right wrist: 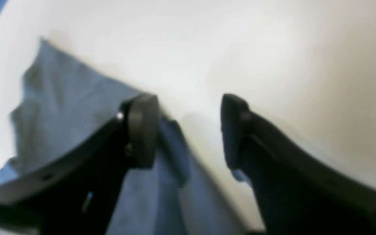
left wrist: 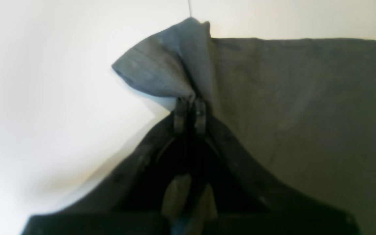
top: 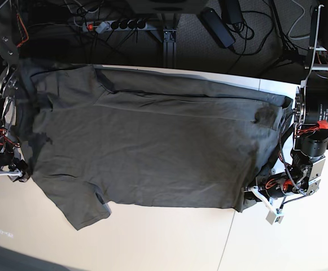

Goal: Fold the T-shirt properly
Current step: 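Move the right gripper to the other hem corner and grasp it, then lift the hem corners and fold them over toward the collar, then pull the folded hem edge taut between both grippers and lay it down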

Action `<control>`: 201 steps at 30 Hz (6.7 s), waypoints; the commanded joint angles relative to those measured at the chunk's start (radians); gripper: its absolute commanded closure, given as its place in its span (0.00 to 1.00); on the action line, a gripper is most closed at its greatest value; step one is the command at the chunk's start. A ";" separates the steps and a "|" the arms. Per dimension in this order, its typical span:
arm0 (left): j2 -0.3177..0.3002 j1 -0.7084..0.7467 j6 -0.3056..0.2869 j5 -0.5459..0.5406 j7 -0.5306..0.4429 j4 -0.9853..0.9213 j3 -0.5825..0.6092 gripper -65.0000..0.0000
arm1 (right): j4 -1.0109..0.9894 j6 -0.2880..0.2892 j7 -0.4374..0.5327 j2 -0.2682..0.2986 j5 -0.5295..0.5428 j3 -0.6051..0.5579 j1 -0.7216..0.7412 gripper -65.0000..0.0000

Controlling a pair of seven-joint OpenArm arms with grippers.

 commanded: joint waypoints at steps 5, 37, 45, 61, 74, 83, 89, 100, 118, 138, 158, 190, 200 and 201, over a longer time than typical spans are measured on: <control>-0.003 -0.013 -0.014 0.027 0.043 0.002 0.001 1.00 | -0.002 0.103 -0.075 -0.063 -0.085 -0.005 0.013 0.51; -0.060 -0.014 -0.046 -0.190 0.163 0.106 0.001 1.00 | 0.245 0.100 -0.154 -0.034 -0.172 -0.371 0.010 1.00; -0.130 -0.013 -0.046 -0.449 0.426 0.265 0.001 1.00 | 0.377 0.102 -0.245 0.035 -0.014 -0.371 0.004 1.00; -0.261 0.038 -0.046 -0.748 0.633 0.323 0.001 1.00 | 0.739 0.109 -0.354 0.148 0.138 -0.327 -0.306 1.00; -0.342 0.151 -0.046 -0.901 0.719 0.398 0.001 1.00 | 0.896 0.117 -0.377 0.197 0.193 -0.183 -0.520 1.00; -0.378 0.272 -0.046 -0.901 0.719 0.508 0.001 1.00 | 0.939 0.117 -0.377 0.222 0.188 -0.182 -0.592 1.00; -0.378 0.331 -0.046 -0.901 0.716 0.534 0.001 1.00 | 0.935 0.114 -0.374 0.222 0.148 -0.182 -0.592 1.00; -0.378 0.333 -0.046 -0.900 0.708 0.534 0.001 1.00 | 0.945 0.105 -0.321 0.217 0.115 -0.134 -0.584 0.38; -0.378 0.333 -0.046 -0.900 0.708 0.534 0.001 1.00 | 0.527 0.109 -0.304 0.047 0.063 -0.250 -0.155 0.38; -0.392 0.333 -0.046 -0.924 0.721 0.536 0.001 1.00 | 0.420 0.117 -0.377 -0.088 0.013 -0.251 -0.145 0.42; -0.446 0.374 -0.046 -0.952 0.746 0.608 0.001 1.00 | 0.565 0.121 -0.489 -0.021 0.168 -0.251 -0.196 1.00; -0.552 0.581 -0.046 -0.952 0.750 0.879 0.001 1.00 | 1.181 0.124 -0.646 0.277 0.293 -0.138 -0.741 1.00; -0.556 0.604 -0.046 -0.822 0.647 0.879 0.000 0.52 | 1.181 0.116 -0.599 0.261 0.241 -0.131 -0.740 0.40; -0.558 0.603 -0.046 -0.813 0.640 0.879 -0.005 0.52 | 1.186 0.116 -0.593 0.260 0.241 -0.124 -0.737 0.40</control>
